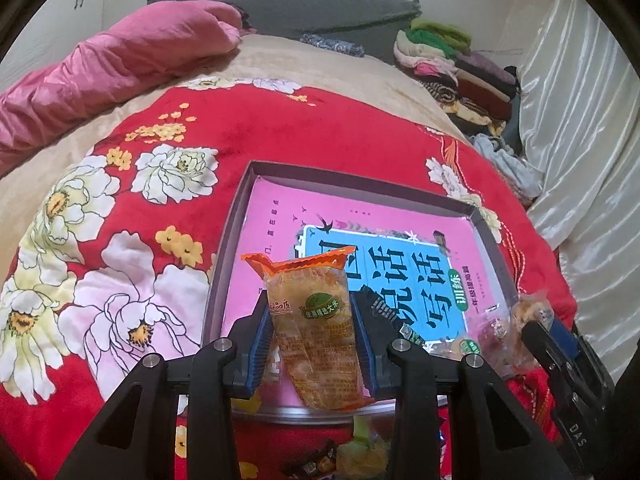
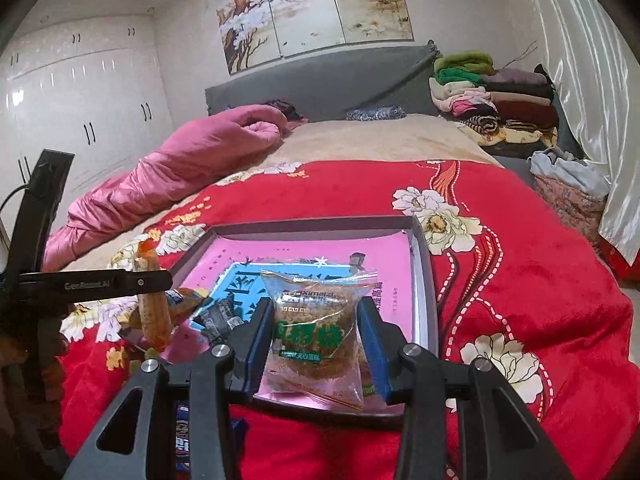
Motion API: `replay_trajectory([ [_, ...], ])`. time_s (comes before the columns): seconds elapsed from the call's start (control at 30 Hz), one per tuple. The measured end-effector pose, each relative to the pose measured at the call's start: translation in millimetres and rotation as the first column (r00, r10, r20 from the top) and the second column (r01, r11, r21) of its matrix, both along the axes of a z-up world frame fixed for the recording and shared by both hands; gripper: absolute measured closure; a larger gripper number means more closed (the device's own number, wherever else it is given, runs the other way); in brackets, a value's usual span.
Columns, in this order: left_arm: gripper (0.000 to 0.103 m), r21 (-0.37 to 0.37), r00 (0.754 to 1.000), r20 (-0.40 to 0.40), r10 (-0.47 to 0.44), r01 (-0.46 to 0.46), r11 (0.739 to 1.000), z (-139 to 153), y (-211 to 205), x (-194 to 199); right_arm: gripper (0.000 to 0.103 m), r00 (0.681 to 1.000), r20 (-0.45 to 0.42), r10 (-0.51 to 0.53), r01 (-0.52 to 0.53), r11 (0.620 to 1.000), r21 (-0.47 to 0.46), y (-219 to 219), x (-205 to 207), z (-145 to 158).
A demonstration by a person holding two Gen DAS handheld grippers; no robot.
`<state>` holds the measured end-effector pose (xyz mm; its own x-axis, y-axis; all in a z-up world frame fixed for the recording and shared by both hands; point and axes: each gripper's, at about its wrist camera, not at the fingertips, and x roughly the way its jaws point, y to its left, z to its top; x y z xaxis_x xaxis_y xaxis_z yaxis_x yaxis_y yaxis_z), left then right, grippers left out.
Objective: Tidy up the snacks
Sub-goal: 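Lift both pastry bags and carry them over the tray, then lower both pastry bags into the tray and open both grippers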
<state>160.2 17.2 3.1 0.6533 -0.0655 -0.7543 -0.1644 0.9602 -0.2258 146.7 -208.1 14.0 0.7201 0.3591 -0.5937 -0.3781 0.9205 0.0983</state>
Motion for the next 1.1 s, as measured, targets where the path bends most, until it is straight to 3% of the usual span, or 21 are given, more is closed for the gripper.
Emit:
replay_trajectory([
  [0.57,0.064,0.018,0.999,-0.033,-0.038,0.038,0.999,-12.8,-10.7,6.5,0.060,0.998,-0.065,0.009,-0.015,0.996,-0.086,13.0,12.4,-24.1],
  [1.1,0.065,0.020,0.998,-0.044,-0.050,0.051,0.998,-14.5,-13.2,10.5,0.060,0.995,-0.073,0.071,-0.074,0.996,-0.045,25.7,16.1,-29.4],
])
